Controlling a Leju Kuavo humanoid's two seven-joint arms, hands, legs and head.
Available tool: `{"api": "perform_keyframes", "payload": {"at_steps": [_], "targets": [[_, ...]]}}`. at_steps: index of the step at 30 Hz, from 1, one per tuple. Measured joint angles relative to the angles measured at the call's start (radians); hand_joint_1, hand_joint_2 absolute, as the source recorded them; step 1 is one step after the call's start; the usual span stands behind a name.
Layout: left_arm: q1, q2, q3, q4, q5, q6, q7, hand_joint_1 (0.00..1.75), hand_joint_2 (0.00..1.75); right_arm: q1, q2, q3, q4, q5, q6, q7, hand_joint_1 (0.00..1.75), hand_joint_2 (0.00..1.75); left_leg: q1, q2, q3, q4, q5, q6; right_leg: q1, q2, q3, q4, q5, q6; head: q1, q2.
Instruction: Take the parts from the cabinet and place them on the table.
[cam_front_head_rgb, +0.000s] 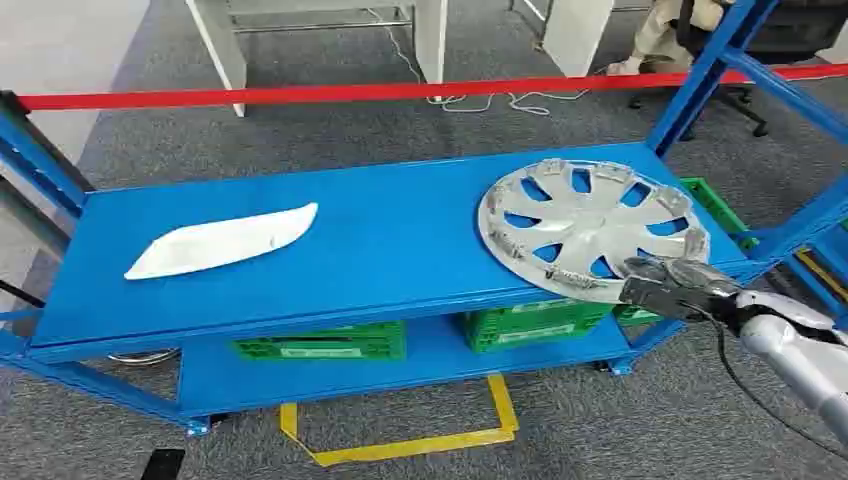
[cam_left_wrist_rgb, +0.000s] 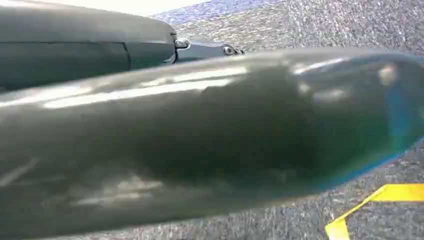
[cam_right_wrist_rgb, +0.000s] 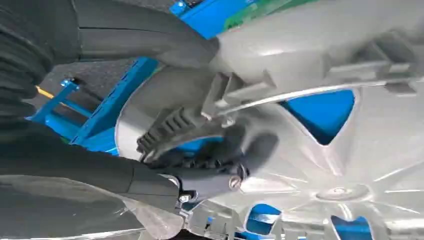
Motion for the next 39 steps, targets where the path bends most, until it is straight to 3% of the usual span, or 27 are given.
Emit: {"api": "perform_keyframes", "payload": {"at_steps": [1,2,3,6,7,8,9,11,12,13,16,18,19,21,22,23,24,26,27,28,31,32,33,34,37,38,39], "targets": [[0.0,0.0,0.0,0.0,0.0,0.0,-0.002,0.0,0.0,-0.001,0.0,-0.003,0.0,0.0,0.0,-0.001,1.75,1.75,0.001,0.0,0.002,-0.002,0.0,-0.007,0.001,-0.001,0.003,-0.006,0.004,-0.008,0.0,0.0],[0.0,0.0,0.0,0.0,0.0,0.0,-0.005,0.0,0.0,-0.001,0.001,-0.006,-0.002,0.0,-0.002,-0.002,1.75,1.75,0.004,-0.001,0.0,0.01,-0.008,-0.01,-0.008,-0.004,0.013,-0.018,0.012,-0.015,0.001,0.0],[0.0,0.0,0.0,0.0,0.0,0.0,-0.008,0.0,0.0,-0.002,0.001,-0.009,-0.003,0.0,-0.005,-0.002,1.75,1.75,0.001,0.0,-0.013,0.043,-0.036,-0.013,-0.007,-0.005,0.015,-0.021,0.013,-0.02,-0.002,0.0],[0.002,0.001,0.0,0.0,0.0,0.001,-0.011,0.0,0.0,0.004,0.001,-0.015,-0.008,0.002,-0.01,-0.009,1.75,1.75,0.003,0.0,-0.112,0.265,-0.145,-0.021,-0.007,-0.008,0.013,-0.02,0.013,-0.022,-0.001,0.0],[0.004,0.002,0.0,0.0,0.0,0.001,-0.011,0.0,0.0,0.008,0.001,-0.016,-0.008,0.002,-0.011,-0.01,1.75,1.75,0.004,0.0,-0.13,0.306,-0.151,-0.024,-0.008,-0.008,0.013,-0.02,0.013,-0.022,-0.002,0.0],[0.005,0.002,0.0,0.0,0.0,0.001,-0.011,0.0,0.0,0.012,0.001,-0.018,-0.01,0.002,-0.012,-0.011,1.75,1.75,0.005,0.0,-0.126,0.298,-0.135,-0.026,-0.009,-0.008,0.013,-0.019,0.013,-0.021,-0.002,0.0],[0.005,0.003,0.0,0.0,0.0,0.001,-0.011,0.0,0.0,0.017,0.001,-0.021,-0.01,0.002,-0.013,-0.012,1.75,1.75,0.007,0.0,-0.105,0.25,-0.098,-0.028,-0.012,-0.008,0.013,-0.018,0.012,-0.02,-0.002,0.0],[0.005,0.005,0.0,0.0,0.0,0.003,-0.011,0.0,0.0,0.026,0.001,-0.027,-0.012,0.003,-0.014,-0.015,1.75,1.75,0.015,0.0,-0.018,0.066,-0.005,-0.036,-0.018,-0.007,0.013,-0.009,0.007,-0.011,-0.001,0.0],[0.005,0.003,0.0,0.001,0.0,0.003,-0.011,0.0,0.0,0.028,-0.001,-0.033,-0.013,0.003,-0.015,-0.016,1.75,1.75,0.015,-0.003,0.004,0.023,-0.016,-0.041,-0.014,-0.004,0.006,-0.002,0.003,-0.003,-0.003,0.0],[0.004,0.003,0.0,0.001,-0.001,0.003,-0.011,0.0,0.0,0.032,-0.002,-0.036,-0.013,0.005,-0.015,-0.017,1.75,1.75,0.013,-0.009,-0.001,0.013,-0.012,-0.026,-0.011,-0.001,-0.003,0.008,0.001,0.003,-0.005,0.0],[0.005,0.003,0.0,0.001,-0.001,0.004,-0.01,0.0,0.0,0.055,-0.003,-0.044,-0.016,0.005,-0.018,-0.019,1.75,1.75,0.006,-0.008,-0.009,0.016,-0.01,-0.004,-0.017,-0.001,-0.006,-0.001,0.009,0.019,-0.005,0.0],[0.003,0.003,0.0,0.001,-0.001,0.004,-0.011,0.0,0.0,0.069,-0.005,-0.047,-0.018,0.006,-0.019,-0.019,1.75,1.75,0.009,-0.007,-0.01,0.01,-0.004,0.011,-0.021,-0.002,-0.029,0.027,-0.019,0.026,-0.003,0.0],[0.002,0.004,0.0,0.001,-0.001,0.004,-0.011,0.0,0.0,0.074,-0.006,-0.049,-0.019,0.007,-0.021,-0.019,1.75,1.75,0.008,-0.007,-0.012,0.01,-0.003,0.018,-0.021,-0.001,-0.059,0.091,-0.055,0.027,-0.002,0.0],[0.003,0.005,0.0,0.001,0.0,0.004,-0.011,0.0,0.0,0.083,-0.007,-0.056,-0.022,0.008,-0.029,-0.019,1.75,1.75,0.001,-0.007,-0.015,0.011,-0.003,0.022,-0.021,-0.001,-0.147,0.27,-0.127,0.027,-0.001,0.0],[0.004,0.006,0.0,0.001,0.0,0.004,-0.011,0.0,0.0,0.09,-0.007,-0.059,-0.024,0.009,-0.033,-0.019,1.75,1.75,-0.001,-0.007,-0.016,0.011,-0.003,0.022,-0.021,-0.001,-0.178,0.326,-0.138,0.025,-0.002,0.0],[0.004,0.005,0.0,0.001,0.0,0.004,-0.011,0.0,0.0,0.093,-0.007,-0.064,-0.026,0.009,-0.035,-0.019,1.75,1.75,-0.004,-0.007,-0.014,0.011,-0.004,0.023,-0.02,-0.001,-0.186,0.334,-0.127,0.023,-0.002,0.0],[0.004,0.005,0.0,0.001,0.0,0.004,-0.011,0.0,0.0,0.096,-0.007,-0.067,-0.029,0.011,-0.034,-0.021,1.75,1.75,-0.004,-0.007,-0.013,0.011,-0.005,0.024,-0.018,-0.001,-0.169,0.292,-0.091,0.018,-0.002,0.0],[0.002,0.006,0.0,0.001,0.0,0.004,-0.011,0.0,0.0,0.102,-0.011,-0.074,-0.04,0.013,-0.034,-0.022,1.75,1.75,-0.005,-0.007,-0.008,0.011,-0.007,0.023,-0.016,-0.001,-0.08,0.107,0.004,0.009,-0.002,0.0],[0.002,0.005,0.0,0.001,0.0,0.003,-0.012,0.0,0.0,0.102,-0.015,-0.077,-0.044,0.013,-0.035,-0.024,1.75,1.75,-0.005,-0.007,-0.007,0.011,-0.008,0.021,-0.015,-0.003,-0.047,0.031,0.016,0.005,-0.001,0.0],[0.001,0.006,0.001,0.001,0.0,0.003,-0.013,0.0,0.0,0.101,-0.015,-0.081,-0.049,0.013,-0.035,-0.024,1.75,1.75,-0.012,-0.007,-0.013,0.015,-0.011,0.016,-0.009,-0.001,-0.025,0.012,0.006,0.004,-0.002,0.0],[0.002,0.006,0.002,0.001,0.001,-0.002,-0.019,0.0,0.0,0.112,-0.018,-0.087,-0.065,0.014,-0.037,-0.027,1.75,1.75,-0.005,-0.007,-0.013,0.01,-0.006,0.002,-0.004,0.0,-0.03,0.016,0.007,-0.002,-0.003,0.0],[0.001,0.006,0.003,0.001,0.001,-0.002,-0.021,0.0,1.75,0.114,-0.018,-0.087,-0.069,0.014,-0.037,-0.027,1.75,1.75,-0.007,-0.008,-0.011,0.012,-0.01,-0.005,-0.008,0.0,-0.026,0.007,0.012,-0.009,-0.003,0.0],[0.001,0.006,0.004,0.001,0.002,-0.007,-0.027,0.0,1.75,0.118,-0.018,-0.089,-0.079,0.015,-0.039,-0.028,1.75,1.75,-0.005,-0.007,-0.018,0.029,-0.023,-0.011,-0.012,-0.004,-0.021,0.002,0.016,-0.015,-0.004,0.0],[0.001,0.006,0.005,0.001,0.003,-0.018,-0.032,0.0,1.75,0.119,-0.019,-0.092,-0.085,0.016,-0.041,-0.029,1.75,1.75,-0.004,-0.006,-0.039,0.077,-0.058,-0.015,-0.013,-0.005,-0.02,0.001,0.015,-0.02,-0.006,0.0],[0.003,0.009,0.007,0.001,0.007,-0.051,-0.037,0.0,1.75,0.131,-0.019,-0.102,-0.098,0.02,-0.055,-0.032,1.75,1.75,-0.001,-0.006,-0.142,0.307,-0.162,-0.024,-0.012,-0.01,-0.021,0.002,0.015,-0.023,-0.005,0.0],[0.005,0.009,0.008,0.001,0.009,-0.058,-0.044,0.0,1.75,0.135,-0.019,-0.106,-0.1,0.021,-0.057,-0.032,1.75,1.75,0.0,-0.005,-0.152,0.328,-0.16,-0.027,-0.012,-0.011,-0.021,0.002,0.015,-0.023,-0.005,0.0],[0.007,0.01,0.008,0.001,0.011,-0.07,-0.051,0.0,1.75,0.14,-0.019,-0.111,-0.104,0.022,-0.058,-0.032,1.75,1.75,0.002,-0.005,-0.139,0.304,-0.133,-0.028,-0.013,-0.011,-0.02,0.002,0.015,-0.023,-0.005,0.0]]}}
